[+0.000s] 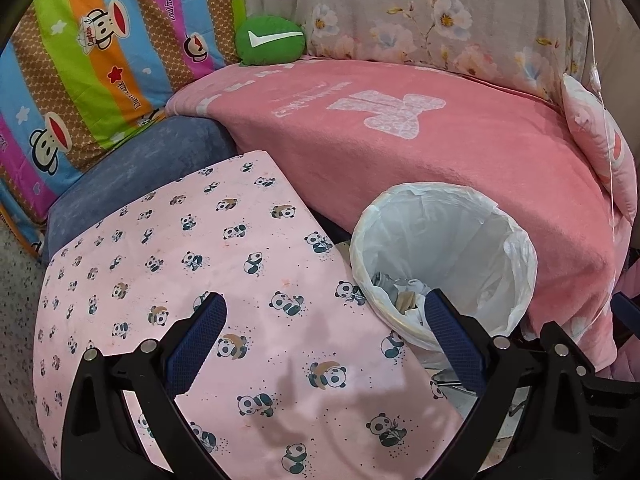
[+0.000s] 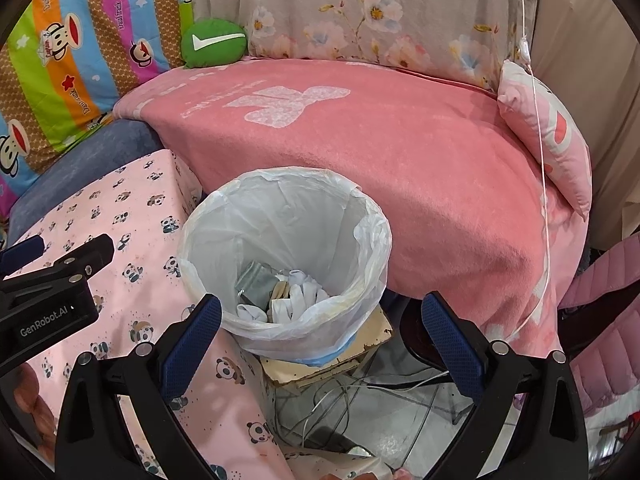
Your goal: Collect trash
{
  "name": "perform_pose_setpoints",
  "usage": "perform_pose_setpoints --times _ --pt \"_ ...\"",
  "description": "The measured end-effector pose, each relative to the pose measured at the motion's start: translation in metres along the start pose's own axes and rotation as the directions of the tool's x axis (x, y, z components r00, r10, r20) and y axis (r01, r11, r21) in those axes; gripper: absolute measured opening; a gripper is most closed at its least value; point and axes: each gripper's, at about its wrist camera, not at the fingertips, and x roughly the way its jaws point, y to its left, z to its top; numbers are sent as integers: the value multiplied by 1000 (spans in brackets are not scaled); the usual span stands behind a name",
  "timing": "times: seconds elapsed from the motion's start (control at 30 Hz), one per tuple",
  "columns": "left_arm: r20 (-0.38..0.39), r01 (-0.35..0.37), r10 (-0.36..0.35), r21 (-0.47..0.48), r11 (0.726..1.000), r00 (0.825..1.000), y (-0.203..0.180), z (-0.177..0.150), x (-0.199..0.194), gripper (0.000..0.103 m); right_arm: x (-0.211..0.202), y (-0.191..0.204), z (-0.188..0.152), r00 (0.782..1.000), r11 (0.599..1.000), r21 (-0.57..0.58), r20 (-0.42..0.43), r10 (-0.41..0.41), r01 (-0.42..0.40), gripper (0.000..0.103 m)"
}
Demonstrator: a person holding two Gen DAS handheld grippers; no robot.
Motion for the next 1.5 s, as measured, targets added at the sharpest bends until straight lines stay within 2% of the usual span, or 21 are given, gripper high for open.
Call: perform_pose_setpoints --times 1.5 --pt "-15 -5 5 30 1000 1000 -11 -6 4 96 10 -12 -4 1000 1000 20 -24 -8 8 99"
